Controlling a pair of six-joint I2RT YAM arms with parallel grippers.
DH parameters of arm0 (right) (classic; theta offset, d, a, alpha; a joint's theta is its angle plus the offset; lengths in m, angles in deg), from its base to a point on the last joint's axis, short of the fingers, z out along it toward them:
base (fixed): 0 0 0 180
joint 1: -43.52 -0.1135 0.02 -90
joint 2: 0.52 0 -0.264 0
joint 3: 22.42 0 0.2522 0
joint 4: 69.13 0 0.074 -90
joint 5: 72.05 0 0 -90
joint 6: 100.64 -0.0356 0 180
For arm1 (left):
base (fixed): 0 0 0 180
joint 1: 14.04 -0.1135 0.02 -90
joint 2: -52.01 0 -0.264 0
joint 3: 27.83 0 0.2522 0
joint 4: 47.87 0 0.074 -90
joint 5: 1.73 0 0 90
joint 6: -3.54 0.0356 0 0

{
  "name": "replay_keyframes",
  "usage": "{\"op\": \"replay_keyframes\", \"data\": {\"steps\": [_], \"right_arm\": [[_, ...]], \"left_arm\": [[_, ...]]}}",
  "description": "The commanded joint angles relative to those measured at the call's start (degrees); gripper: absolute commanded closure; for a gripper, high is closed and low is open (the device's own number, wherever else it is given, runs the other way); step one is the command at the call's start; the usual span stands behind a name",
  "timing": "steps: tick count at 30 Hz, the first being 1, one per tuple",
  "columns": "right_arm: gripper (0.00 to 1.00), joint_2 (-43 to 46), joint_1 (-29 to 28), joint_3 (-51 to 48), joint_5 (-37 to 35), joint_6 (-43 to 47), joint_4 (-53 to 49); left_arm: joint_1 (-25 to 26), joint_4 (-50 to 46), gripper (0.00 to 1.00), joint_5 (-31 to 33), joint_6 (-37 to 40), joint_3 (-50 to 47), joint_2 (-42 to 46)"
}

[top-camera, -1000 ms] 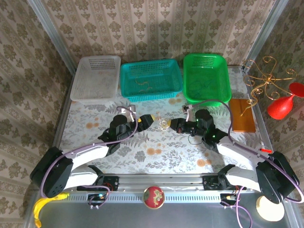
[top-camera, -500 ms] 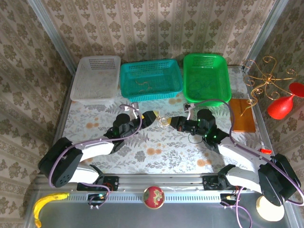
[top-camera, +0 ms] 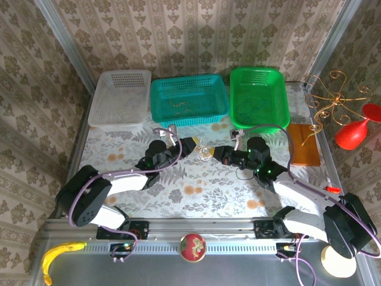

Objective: Untangle the cables

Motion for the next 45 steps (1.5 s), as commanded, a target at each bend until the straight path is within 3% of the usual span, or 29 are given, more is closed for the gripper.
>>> {"op": "replay_keyframes", "data": {"steps": [1,11,16,20,24,33,45], "right_arm": [[1.00,-0.20,-0.02,-0.43,-1.10,1.49,1.37],[1.00,-11.66,0.26,0.31,-7.35,9.55,-5.73],[0.99,-19.54,0.24,1.99,-5.41,10.80,-4.41],[0.58,-20.09,0.20,2.29,-4.87,10.72,-4.48],[0.43,-14.96,0.24,2.01,-6.37,11.97,-7.95],[0.36,-2.99,-1.01,3.04,-10.46,18.05,-13.47],[0.34,-1.11,-5.20,4.67,-16.29,22.46,-6.57]], "left_arm": [[-0.17,-0.11,1.00,0.96,1.37,1.29,2.75],[-1.00,-16.99,1.00,3.96,9.17,3.12,14.67],[-1.02,-25.05,1.00,2.69,13.15,7.29,16.45],[-1.05,-28.84,1.00,1.19,14.89,10.23,15.60],[-0.94,-30.11,1.00,0.57,15.03,11.53,14.85],[-0.54,-32.51,1.00,-0.26,14.52,14.31,13.65],[2.85,-30.28,1.00,-0.26,11.87,17.80,11.22]]}}
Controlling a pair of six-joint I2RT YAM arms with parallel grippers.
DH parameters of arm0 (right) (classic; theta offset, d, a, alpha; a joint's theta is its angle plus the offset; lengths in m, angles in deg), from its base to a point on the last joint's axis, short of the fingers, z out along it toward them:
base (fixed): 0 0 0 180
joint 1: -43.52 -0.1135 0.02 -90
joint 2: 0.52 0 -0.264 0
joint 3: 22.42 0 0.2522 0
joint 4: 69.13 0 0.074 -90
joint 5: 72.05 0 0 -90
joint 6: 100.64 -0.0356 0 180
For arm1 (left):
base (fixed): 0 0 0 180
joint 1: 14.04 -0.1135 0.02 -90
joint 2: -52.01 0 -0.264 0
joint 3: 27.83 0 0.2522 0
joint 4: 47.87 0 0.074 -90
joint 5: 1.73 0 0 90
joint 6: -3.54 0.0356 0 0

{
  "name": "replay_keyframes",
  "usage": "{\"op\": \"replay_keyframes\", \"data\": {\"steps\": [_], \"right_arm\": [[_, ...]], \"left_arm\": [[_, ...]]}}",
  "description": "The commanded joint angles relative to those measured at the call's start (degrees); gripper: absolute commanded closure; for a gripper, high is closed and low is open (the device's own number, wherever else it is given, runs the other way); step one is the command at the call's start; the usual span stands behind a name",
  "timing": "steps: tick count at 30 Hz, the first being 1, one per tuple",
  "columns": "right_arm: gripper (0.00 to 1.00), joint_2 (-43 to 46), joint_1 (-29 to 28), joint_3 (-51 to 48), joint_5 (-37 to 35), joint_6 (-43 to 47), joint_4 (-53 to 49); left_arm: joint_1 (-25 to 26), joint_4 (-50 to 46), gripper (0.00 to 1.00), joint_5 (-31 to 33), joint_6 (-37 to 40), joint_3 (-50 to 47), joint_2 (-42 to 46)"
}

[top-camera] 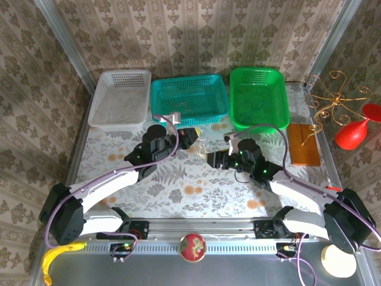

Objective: Untangle the cables

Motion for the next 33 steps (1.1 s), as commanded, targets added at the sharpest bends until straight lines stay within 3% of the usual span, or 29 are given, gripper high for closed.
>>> {"op": "replay_keyframes", "data": {"steps": [1,14,16,19,22,33], "right_arm": [[0.34,0.40,-0.33,2.40,-3.36,1.75,3.46],[0.37,-4.82,-0.33,5.47,-11.61,0.22,9.27],[0.42,-7.85,-0.33,5.86,-11.85,0.06,11.05],[0.63,-12.91,-0.35,6.04,-11.70,-0.47,13.33],[0.77,-18.10,-0.37,5.10,-12.19,-1.82,15.77],[0.78,-24.55,-0.42,-2.17,-15.06,-6.21,21.82]], "left_arm": [[1.12,1.81,1.00,-0.65,-1.02,2.20,-0.52],[4.26,3.64,1.00,0.12,-1.92,4.32,-2.40],[4.64,5.58,1.00,-0.25,-3.04,4.74,-3.14],[4.67,7.30,1.00,-0.76,-4.40,5.65,-3.50],[4.28,6.89,1.00,-1.71,-4.54,7.94,-3.08],[-2.96,-4.82,1.00,-7.67,-0.68,24.14,0.11]]}}
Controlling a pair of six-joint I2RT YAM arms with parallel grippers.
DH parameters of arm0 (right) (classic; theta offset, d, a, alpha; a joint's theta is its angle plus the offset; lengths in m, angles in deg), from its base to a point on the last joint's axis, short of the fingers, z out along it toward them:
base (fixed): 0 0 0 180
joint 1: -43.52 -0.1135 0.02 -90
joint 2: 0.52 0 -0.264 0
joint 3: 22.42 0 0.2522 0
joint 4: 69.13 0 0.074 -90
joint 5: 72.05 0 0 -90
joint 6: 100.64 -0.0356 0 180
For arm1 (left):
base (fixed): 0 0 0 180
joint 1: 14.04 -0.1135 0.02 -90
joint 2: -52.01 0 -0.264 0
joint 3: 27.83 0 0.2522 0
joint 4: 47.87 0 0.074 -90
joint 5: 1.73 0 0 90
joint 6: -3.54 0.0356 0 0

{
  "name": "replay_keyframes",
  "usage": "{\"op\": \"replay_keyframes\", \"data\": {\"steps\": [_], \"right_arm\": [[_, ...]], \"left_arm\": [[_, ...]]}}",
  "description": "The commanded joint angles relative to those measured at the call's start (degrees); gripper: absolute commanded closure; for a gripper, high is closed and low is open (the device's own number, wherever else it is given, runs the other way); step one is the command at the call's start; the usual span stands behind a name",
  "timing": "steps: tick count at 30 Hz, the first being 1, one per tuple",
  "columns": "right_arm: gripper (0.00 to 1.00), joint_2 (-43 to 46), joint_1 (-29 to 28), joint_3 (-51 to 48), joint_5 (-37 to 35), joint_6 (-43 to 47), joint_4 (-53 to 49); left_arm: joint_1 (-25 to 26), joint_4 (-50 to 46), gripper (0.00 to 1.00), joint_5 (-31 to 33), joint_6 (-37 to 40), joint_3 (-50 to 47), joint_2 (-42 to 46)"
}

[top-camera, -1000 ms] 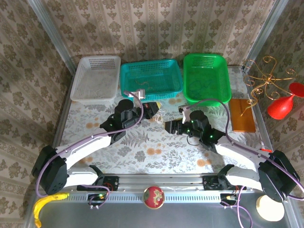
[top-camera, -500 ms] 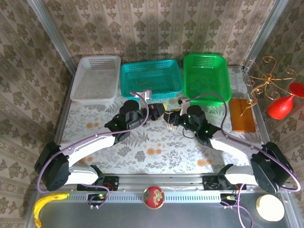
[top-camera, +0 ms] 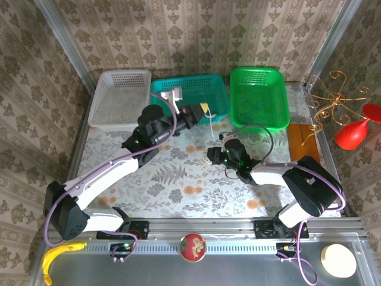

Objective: Untangle the cables

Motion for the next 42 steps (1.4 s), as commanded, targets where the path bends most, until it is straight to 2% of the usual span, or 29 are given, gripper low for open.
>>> {"op": "replay_keyframes", "data": {"steps": [1,10,20,27,31,38,42], "right_arm": [[0.78,-1.51,-0.26,-2.61,-3.10,-2.29,3.24],[0.79,-3.48,-0.48,-6.43,-5.19,-4.67,4.83],[0.83,-3.56,-0.53,-8.67,-10.76,-7.00,2.40],[0.82,-2.47,-0.50,-9.19,-11.12,-7.15,1.50],[0.76,-0.34,-0.47,-8.68,-8.88,-6.83,0.13],[0.48,7.07,-0.52,-6.96,-5.27,-4.97,-6.78],[0.39,12.92,-0.44,-5.90,-4.23,-3.61,-12.02]], "left_arm": [[-2.24,-3.04,1.00,-3.56,2.19,6.33,2.74],[-9.39,-8.21,1.00,-6.61,2.95,17.33,2.74],[-17.69,-11.89,1.00,-8.64,2.69,25.78,3.70],[-27.96,-14.22,1.00,-10.32,1.68,28.23,5.18],[-33.15,-16.50,1.00,-11.08,2.21,27.86,5.51],[-43.09,-20.19,1.00,-10.58,6.89,25.54,4.77],[-48.11,-19.29,1.00,-11.51,9.11,25.09,1.57]]}}
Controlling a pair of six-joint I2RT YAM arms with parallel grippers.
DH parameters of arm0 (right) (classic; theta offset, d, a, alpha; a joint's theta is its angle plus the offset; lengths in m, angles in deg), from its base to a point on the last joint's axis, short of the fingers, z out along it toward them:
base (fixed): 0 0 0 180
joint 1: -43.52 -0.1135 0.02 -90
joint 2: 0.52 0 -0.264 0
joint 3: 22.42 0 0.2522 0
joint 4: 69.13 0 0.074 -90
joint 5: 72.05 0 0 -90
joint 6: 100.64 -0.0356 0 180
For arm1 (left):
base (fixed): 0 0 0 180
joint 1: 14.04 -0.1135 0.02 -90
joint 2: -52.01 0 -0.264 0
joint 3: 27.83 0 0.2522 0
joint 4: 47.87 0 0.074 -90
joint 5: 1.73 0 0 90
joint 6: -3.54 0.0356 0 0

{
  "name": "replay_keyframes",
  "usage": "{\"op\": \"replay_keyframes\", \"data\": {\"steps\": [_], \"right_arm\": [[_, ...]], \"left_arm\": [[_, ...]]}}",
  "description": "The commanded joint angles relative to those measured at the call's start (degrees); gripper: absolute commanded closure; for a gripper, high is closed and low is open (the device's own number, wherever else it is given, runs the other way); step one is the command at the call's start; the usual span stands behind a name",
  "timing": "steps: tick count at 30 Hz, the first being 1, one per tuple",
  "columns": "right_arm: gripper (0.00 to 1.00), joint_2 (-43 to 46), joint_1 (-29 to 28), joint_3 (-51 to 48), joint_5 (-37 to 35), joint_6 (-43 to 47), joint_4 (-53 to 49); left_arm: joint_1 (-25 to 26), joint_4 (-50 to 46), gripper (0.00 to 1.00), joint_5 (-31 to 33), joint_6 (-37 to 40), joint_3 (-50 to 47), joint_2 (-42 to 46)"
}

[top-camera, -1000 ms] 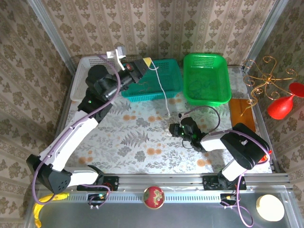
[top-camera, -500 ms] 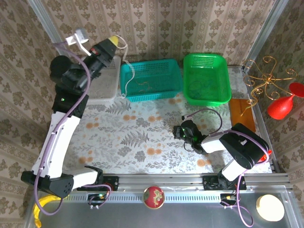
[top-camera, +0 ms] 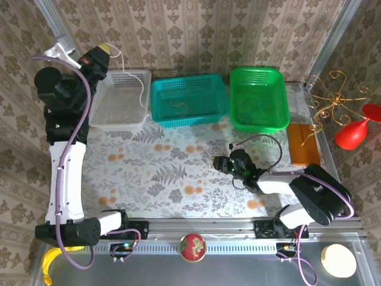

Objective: Untangle the cables

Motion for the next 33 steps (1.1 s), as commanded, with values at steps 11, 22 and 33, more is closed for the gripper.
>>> {"op": "replay_keyframes", "data": {"steps": [11,22,33], "right_arm": [[0.33,15.22,0.26,4.95,2.14,2.17,-18.43],[0.33,19.17,0.96,5.46,2.22,3.29,-24.56],[0.39,10.55,2.28,13.73,5.72,8.19,-33.58]], "left_arm": [[-8.11,9.30,1.00,-2.90,9.80,-3.11,-16.02],[-10.18,10.39,0.00,-5.84,9.51,-6.83,-23.21],[-2.27,3.85,0.00,-8.11,11.70,-20.98,-7.72]]}}
